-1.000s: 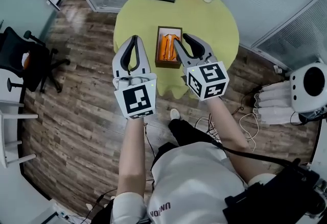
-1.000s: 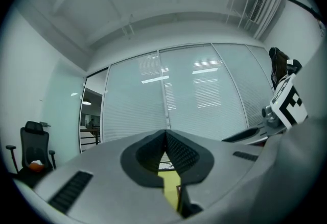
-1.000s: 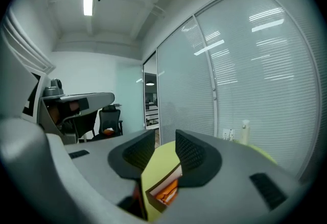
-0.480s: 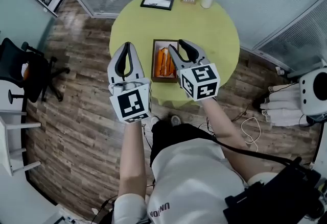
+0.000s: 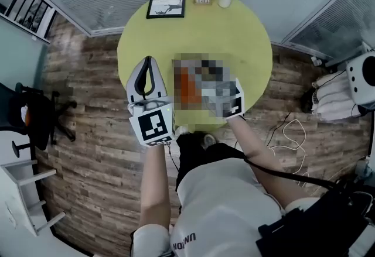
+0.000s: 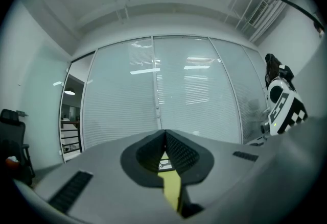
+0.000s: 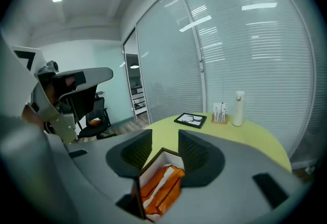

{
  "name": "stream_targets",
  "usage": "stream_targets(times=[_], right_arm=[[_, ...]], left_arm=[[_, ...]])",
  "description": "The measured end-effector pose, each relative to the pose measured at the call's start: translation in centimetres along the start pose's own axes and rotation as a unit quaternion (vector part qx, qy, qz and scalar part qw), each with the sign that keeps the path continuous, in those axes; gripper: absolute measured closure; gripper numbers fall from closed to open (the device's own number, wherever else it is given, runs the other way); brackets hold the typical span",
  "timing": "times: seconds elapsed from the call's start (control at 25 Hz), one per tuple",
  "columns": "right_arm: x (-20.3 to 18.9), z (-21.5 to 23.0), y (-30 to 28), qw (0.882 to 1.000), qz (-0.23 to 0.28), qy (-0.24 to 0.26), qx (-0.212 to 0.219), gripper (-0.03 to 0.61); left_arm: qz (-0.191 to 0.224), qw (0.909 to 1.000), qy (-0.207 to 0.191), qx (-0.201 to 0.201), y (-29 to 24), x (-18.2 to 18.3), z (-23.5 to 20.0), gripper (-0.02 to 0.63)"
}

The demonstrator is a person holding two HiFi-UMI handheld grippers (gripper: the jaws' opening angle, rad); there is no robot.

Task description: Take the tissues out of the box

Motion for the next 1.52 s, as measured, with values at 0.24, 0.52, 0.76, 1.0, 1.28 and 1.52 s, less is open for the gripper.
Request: stream_targets(times=[0.24,0.52,0.76,1.0,1.28,1.52], right_arm=[[-3.0,0.4,-1.7,0.997,-0.052,-0.027,-0.044,0.411],[-5.8,1.0,-2.8,0.989,-0.102,-0.045,-0.094,0.408],[-7.8,1.2,-3.2,0.980,-0.142,-0.057,-0.124,0.402],[-9.4,1.3,-3.3,0.972,-0.176,-0.069,-0.137,0.388],[-11.0,1.0,-3.6,0.963,-0.216,-0.072,-0.143,0.382],[-12.1,0.9,-3.8,0.956,-0.248,-0.071,-0.139,0.382]], left_arm=[[-0.021,0.9985,-0.003,-0.050,-1.6,-3.2,-0.4,0.601],[-0.036,0.9945,0.019,-0.097,-3.1,-5.8,-0.4,0.601],[-0.036,0.9910,0.046,-0.121,-4.3,-7.2,-0.1,0.601],[-0.051,0.9872,0.036,-0.146,-4.3,-8.5,0.2,0.601],[-0.060,0.9861,0.044,-0.148,-4.3,-9.4,0.1,0.601],[-0.066,0.9857,0.048,-0.147,-4.2,-9.9,0.1,0.601]])
Point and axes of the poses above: the fingertips, and each gripper's own axes: y backward along the fingers, z to its right, x out of its top, the point moved 4 cm from there along y, backward along the fingers, and after that the axes turned 11 degrees about z, right-handed, at the moved point
